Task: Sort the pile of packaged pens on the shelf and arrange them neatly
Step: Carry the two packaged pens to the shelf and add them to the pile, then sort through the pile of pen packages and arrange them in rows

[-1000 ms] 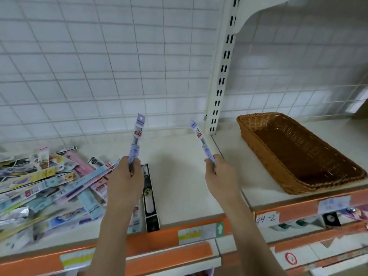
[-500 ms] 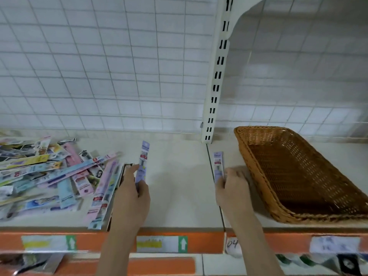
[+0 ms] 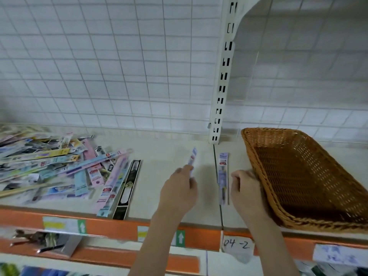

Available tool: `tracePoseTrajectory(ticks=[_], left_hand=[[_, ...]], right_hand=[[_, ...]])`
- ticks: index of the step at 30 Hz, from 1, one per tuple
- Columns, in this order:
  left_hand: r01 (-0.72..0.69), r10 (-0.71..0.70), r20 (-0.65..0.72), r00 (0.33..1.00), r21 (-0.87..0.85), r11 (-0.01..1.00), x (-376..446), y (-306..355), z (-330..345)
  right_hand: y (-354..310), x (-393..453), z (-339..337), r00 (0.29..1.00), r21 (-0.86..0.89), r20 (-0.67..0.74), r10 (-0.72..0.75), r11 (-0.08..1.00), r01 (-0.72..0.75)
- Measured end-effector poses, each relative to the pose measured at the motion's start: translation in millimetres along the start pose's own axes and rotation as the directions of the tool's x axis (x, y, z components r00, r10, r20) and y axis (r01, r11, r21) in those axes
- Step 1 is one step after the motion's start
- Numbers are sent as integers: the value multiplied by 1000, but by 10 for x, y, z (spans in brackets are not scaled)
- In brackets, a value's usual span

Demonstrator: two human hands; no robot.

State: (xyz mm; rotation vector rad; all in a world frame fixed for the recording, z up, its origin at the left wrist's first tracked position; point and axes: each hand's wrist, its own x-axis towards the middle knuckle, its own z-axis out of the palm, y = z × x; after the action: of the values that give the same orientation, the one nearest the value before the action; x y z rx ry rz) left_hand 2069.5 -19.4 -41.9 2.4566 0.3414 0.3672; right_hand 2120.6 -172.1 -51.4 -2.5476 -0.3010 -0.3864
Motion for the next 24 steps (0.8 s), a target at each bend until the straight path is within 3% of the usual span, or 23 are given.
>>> tracePoseTrajectory(ticks=[4, 10, 14, 24], left_hand=[[-100, 87, 157, 984, 75, 992, -42, 241, 92], [-129, 118, 168, 979, 57, 990, -101, 171, -32], [-79, 73, 111, 991, 51, 996, -128, 20, -175], [110, -106, -88, 991, 50, 993, -208, -817, -915]], right_hand=[[41, -12, 25, 999, -32, 45, 0, 999, 1], [8, -23, 34, 1000, 9, 20, 9, 1000, -9], [-79, -14, 33, 999, 56, -16, -43, 997, 44], [-725, -60, 287, 981, 89, 71, -183, 980, 176]])
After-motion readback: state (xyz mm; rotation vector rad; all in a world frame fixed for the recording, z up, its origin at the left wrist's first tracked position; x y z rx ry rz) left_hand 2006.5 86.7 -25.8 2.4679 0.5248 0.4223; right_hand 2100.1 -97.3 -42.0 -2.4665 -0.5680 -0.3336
